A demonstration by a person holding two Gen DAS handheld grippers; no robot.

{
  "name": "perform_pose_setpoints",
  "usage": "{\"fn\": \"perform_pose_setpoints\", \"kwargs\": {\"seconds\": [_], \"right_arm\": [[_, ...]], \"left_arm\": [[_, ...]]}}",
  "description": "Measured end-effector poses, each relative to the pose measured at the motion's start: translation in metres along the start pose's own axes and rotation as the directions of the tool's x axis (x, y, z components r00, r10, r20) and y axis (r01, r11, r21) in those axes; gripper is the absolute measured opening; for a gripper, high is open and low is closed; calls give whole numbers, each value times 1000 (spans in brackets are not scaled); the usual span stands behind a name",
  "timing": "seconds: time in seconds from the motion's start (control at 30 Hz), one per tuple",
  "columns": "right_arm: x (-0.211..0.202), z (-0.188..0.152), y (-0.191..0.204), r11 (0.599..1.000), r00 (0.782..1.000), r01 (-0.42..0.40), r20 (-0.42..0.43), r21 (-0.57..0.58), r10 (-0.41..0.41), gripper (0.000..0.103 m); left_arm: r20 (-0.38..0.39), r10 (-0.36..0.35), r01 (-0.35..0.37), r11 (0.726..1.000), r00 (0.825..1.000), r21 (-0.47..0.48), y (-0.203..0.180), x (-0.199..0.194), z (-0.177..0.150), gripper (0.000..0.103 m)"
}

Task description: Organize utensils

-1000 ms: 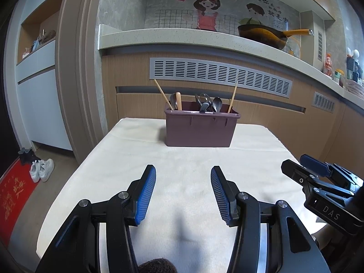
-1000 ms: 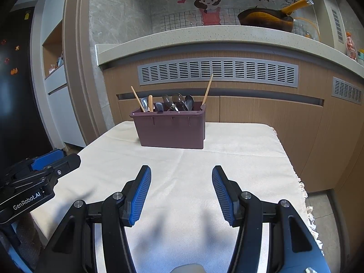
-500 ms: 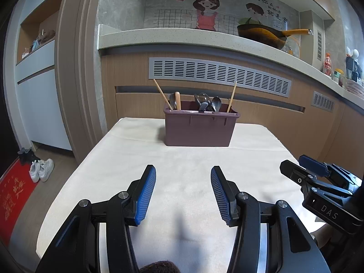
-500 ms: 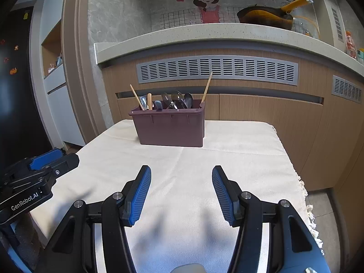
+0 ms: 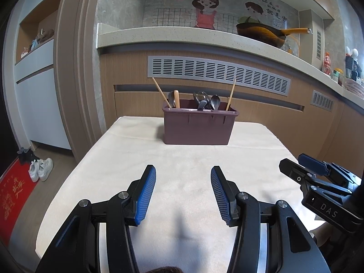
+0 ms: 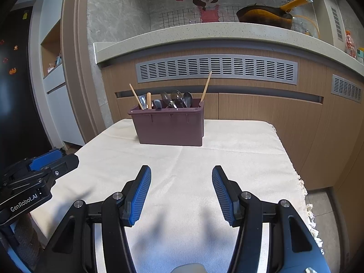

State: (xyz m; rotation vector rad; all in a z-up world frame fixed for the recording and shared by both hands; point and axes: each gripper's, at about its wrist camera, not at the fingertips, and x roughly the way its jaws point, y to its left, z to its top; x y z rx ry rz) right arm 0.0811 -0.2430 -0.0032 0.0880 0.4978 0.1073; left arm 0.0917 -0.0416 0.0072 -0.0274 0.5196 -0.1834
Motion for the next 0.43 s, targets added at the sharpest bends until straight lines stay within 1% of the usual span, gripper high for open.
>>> {"fn": "perform_pose_setpoints", "kwargs": {"seconds": [0.3,0.43], "right_arm": [[-4,4,0,1000,1000,7,25,1,-7,53],[-4,4,-1,1000,1000,5,22,0,-5,53]], "left_arm": [[-7,0,0,1000,1000,11,-3,1,-1,51],[-9,1,-1,1000,1000,10,-2,1,-1,51]]}}
